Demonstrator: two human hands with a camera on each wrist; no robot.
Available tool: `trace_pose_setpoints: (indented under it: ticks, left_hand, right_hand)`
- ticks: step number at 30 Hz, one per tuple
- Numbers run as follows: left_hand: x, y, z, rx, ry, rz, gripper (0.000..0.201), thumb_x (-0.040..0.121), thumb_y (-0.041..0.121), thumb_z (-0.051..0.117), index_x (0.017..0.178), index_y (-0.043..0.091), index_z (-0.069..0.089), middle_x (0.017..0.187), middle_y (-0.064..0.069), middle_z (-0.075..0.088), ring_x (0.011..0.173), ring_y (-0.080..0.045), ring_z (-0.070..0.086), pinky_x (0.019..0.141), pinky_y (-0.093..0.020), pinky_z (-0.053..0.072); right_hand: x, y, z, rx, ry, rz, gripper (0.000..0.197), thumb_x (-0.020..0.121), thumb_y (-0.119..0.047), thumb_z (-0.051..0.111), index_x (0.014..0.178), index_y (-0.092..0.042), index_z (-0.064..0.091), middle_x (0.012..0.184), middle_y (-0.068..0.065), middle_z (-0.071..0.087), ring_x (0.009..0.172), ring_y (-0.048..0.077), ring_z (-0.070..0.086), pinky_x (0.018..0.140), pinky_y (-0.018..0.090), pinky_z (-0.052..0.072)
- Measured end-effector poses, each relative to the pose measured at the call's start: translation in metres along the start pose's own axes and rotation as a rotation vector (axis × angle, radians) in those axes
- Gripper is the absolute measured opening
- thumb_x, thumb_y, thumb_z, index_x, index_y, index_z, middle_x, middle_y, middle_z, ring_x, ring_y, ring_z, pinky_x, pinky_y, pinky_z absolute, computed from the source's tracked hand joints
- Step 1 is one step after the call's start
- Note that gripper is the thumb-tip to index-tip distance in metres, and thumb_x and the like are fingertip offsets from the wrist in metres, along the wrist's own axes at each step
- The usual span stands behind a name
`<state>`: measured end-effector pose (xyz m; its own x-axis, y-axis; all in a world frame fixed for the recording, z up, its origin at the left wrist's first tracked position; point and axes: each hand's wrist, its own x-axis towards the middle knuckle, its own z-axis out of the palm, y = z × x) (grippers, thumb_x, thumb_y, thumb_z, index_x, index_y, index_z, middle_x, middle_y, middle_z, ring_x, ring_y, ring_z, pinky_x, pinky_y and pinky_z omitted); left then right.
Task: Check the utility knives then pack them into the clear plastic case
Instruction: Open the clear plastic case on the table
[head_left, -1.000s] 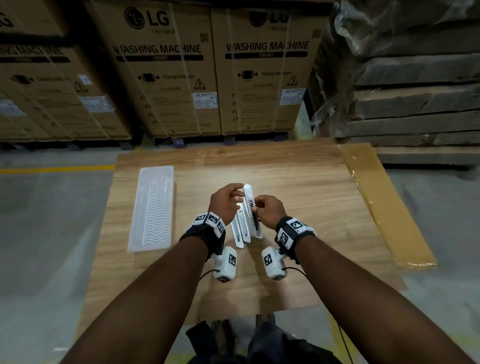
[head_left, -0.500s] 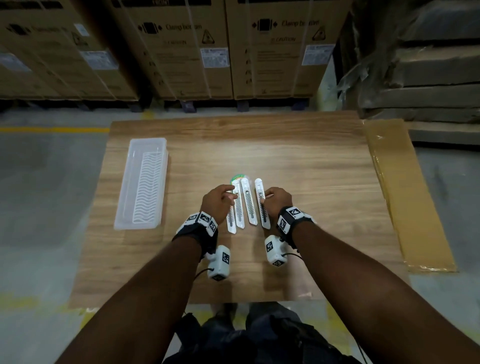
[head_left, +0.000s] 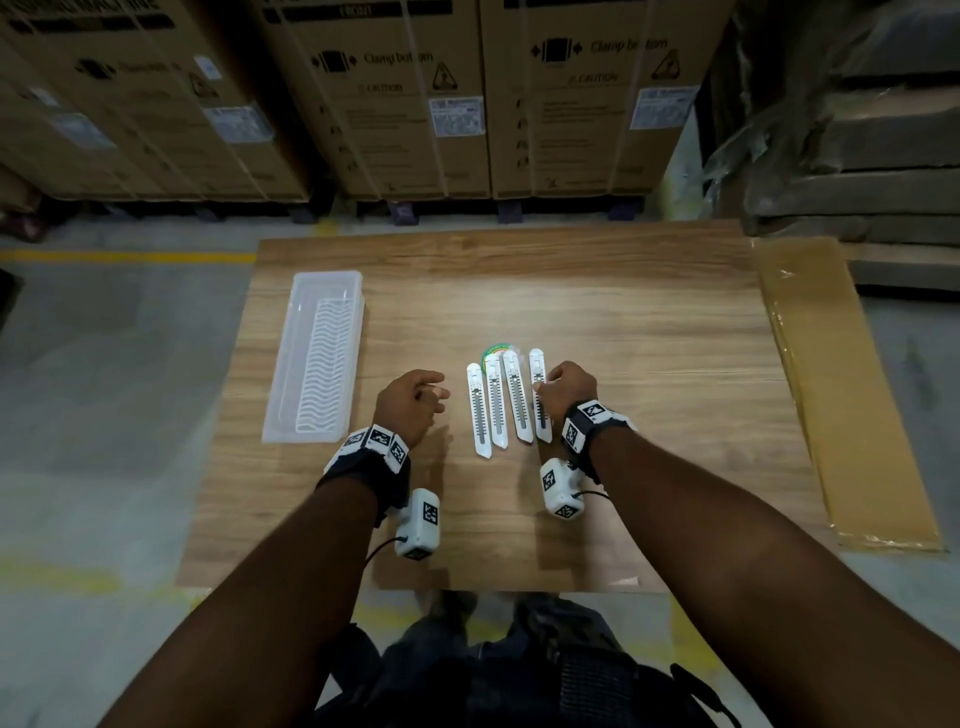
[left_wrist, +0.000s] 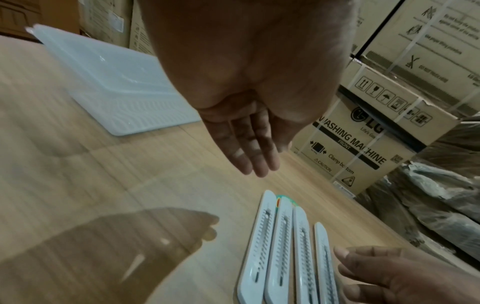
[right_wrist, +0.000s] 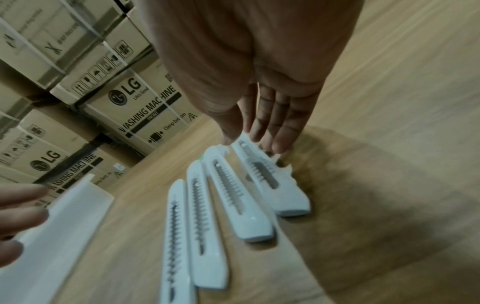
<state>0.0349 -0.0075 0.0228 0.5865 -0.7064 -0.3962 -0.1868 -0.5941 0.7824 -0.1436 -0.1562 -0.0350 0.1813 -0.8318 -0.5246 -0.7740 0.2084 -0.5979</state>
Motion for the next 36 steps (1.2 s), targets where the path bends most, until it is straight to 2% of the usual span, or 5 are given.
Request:
trace_pose_setpoints:
  ticks: [11,15,23,29,36]
  left_hand:
    - [0.001,-0.002,-0.097,-0.006,0.102,0.113,0.023,0.090,0.016,0.055,0.109,0.024,0.064,0.092,0.003,0.073,0.090,-0.015,0.068,0.084,-0.041,0.057]
    - [0.006,-0.027,-0.137,0.079,0.190,0.091,0.025,0.090,0.017,0.057,0.113,0.020,0.067,0.107,-0.002,0.071,0.101,-0.018,0.064,0.087,-0.026,0.048]
    - [0.026,-0.079,-0.189,0.243,0.240,0.182,0.031,0.086,0.007,0.065,0.117,0.011,0.064,0.114,-0.008,0.067,0.104,-0.020,0.063,0.088,-0.020,0.042]
    - [0.058,-0.100,-0.196,0.328,0.188,0.100,0.051,0.084,0.015,0.070,0.132,0.012,0.053,0.127,-0.011,0.058,0.116,-0.026,0.057,0.101,-0.036,0.045]
    - [0.075,-0.107,-0.185,0.267,0.099,-0.010,0.065,0.081,0.022,0.076,0.137,0.008,0.047,0.131,-0.013,0.061,0.120,-0.026,0.058,0.101,-0.032,0.045]
  right_hand:
    - [-0.051,-0.115,0.050,0.098,-0.104,-0.182,0.019,0.078,-0.033,0.077,0.079,-0.024,0.060,0.093,0.009,0.072,0.090,0.029,0.068,0.085,0.041,0.056]
    - [-0.067,-0.145,0.093,0.077,-0.145,-0.232,0.021,0.077,-0.032,0.075,0.071,-0.028,0.055,0.093,0.009,0.072,0.092,0.033,0.069,0.083,0.047,0.058]
    - [-0.084,-0.182,0.161,0.048,-0.235,-0.204,0.052,0.082,-0.030,0.076,0.124,-0.010,0.052,0.104,0.006,0.068,0.105,0.027,0.065,0.085,0.035,0.053]
    - [-0.075,-0.186,0.187,0.090,-0.214,-0.118,0.056,0.086,-0.027,0.073,0.132,-0.005,0.050,0.125,0.009,0.062,0.098,0.026,0.066,0.055,0.024,0.050]
    - [-0.065,-0.173,0.197,0.218,-0.164,-0.079,0.032,0.074,-0.015,0.083,0.101,-0.014,0.065,0.102,0.009,0.071,0.094,0.027,0.069,0.085,0.044,0.059]
